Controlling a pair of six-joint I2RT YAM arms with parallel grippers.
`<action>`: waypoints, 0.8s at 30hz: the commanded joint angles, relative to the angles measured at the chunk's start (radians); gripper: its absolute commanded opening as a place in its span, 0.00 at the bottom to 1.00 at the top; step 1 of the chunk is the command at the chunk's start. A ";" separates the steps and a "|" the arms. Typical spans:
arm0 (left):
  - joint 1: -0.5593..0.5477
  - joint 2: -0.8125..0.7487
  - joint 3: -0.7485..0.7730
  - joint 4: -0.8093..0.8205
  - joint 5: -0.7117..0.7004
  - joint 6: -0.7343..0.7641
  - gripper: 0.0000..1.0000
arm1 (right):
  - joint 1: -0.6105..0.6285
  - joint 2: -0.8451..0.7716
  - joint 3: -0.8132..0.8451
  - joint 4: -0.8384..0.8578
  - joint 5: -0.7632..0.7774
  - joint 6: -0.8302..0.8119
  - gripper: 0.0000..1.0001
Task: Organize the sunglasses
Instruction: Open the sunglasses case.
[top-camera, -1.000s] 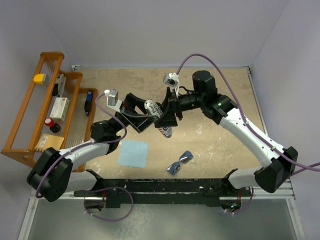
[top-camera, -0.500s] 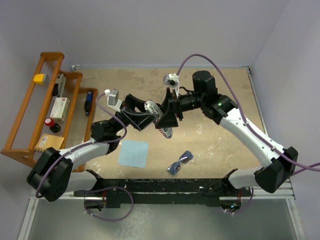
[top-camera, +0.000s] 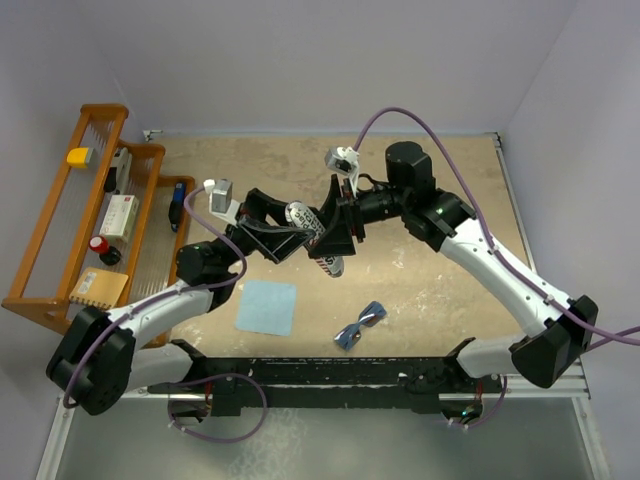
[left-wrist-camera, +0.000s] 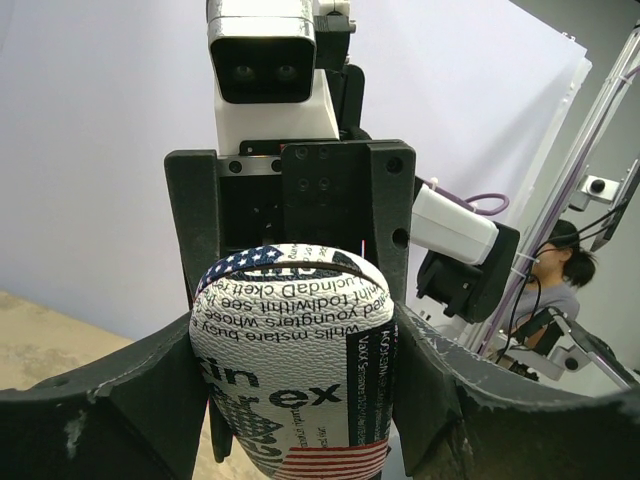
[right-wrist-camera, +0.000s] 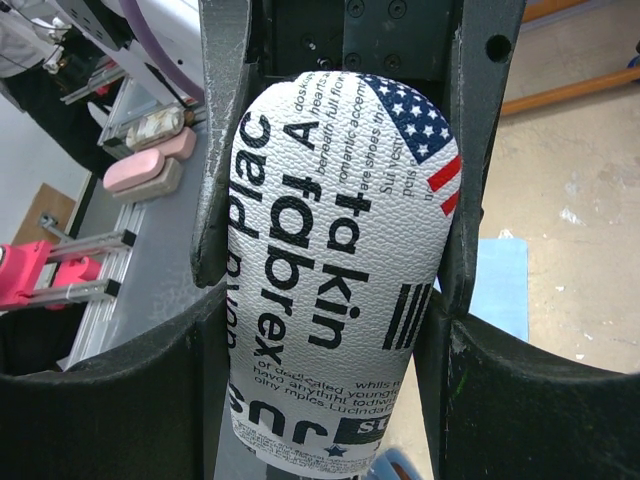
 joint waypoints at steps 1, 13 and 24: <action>-0.009 -0.068 0.017 -0.046 0.084 0.056 0.39 | -0.001 -0.054 0.004 0.185 -0.043 0.095 0.00; -0.009 -0.123 -0.003 -0.058 0.092 0.077 0.41 | -0.010 -0.043 -0.030 0.398 -0.090 0.325 0.00; -0.009 -0.134 -0.003 -0.051 0.102 0.089 0.43 | -0.042 0.004 -0.045 0.612 -0.113 0.589 0.00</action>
